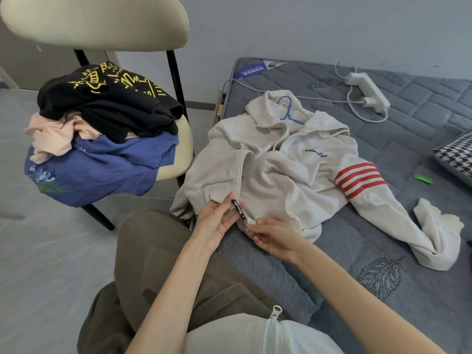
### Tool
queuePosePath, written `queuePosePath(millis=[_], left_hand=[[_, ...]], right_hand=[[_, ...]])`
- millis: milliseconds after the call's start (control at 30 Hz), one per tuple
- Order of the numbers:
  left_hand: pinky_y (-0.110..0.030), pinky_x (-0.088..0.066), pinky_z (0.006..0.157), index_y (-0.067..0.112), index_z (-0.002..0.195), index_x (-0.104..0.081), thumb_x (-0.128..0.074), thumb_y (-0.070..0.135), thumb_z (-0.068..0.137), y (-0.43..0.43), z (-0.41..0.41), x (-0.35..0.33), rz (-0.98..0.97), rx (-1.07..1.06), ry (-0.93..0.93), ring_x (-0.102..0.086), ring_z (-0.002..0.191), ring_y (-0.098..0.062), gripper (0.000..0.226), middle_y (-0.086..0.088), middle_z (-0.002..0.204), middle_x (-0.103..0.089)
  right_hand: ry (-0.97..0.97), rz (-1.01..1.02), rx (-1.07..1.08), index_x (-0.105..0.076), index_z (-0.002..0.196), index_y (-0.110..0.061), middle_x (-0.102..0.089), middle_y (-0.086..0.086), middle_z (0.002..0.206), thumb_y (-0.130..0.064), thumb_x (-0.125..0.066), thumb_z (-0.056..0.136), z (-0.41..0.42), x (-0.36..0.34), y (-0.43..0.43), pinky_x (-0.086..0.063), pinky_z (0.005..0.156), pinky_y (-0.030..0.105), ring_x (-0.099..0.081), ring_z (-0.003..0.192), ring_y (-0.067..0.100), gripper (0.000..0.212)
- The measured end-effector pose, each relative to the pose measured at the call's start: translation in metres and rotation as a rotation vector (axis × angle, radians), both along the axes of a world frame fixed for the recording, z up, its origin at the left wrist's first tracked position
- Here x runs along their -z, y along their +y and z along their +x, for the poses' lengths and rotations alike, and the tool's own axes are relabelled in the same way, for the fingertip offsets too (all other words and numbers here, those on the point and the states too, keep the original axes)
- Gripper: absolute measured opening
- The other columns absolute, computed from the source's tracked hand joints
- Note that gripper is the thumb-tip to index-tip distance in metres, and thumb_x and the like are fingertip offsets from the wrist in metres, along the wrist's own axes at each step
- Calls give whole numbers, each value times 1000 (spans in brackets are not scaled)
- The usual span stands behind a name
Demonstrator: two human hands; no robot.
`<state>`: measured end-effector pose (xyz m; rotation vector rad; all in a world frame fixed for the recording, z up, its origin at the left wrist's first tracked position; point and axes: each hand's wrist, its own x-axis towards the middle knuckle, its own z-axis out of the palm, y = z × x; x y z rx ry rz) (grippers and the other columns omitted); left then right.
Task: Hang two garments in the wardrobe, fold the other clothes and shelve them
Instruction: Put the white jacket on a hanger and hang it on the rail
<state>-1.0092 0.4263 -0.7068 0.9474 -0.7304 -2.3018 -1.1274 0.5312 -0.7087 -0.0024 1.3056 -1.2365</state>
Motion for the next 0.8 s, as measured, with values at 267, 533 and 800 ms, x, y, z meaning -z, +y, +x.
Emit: queuePosePath(millis=[267, 533, 800], left_hand=[[-21, -56, 54, 8, 89, -58, -67, 17, 85, 2, 2, -1, -3, 54, -76, -72, 69, -15, 13, -7, 73, -71], [-13, -48, 47, 19, 77, -59, -74, 23, 80, 0, 1, 5, -50, -24, -210, -60, 53, 0, 15, 9, 57, -62], [-15, -52, 57, 19, 75, -60, -73, 23, 80, 0, 1, 7, -48, -12, -196, -63, 60, -2, 14, 7, 62, -65]], right_hand=[[-100, 0, 181, -61, 86, -5, -70, 9, 79, 7, -63, 84, 6, 0, -10, -57, 72, 22, -68, 76, 15, 12], [-276, 27, 127, -67, 86, -9, -73, 5, 89, -21, -71, 82, -3, -9, -4, -54, 76, 24, -67, 78, 15, 13], [-203, 96, 101, -69, 83, -11, -72, 2, 75, -22, -76, 77, -1, -12, -8, -58, 64, 23, -66, 65, 12, 14]])
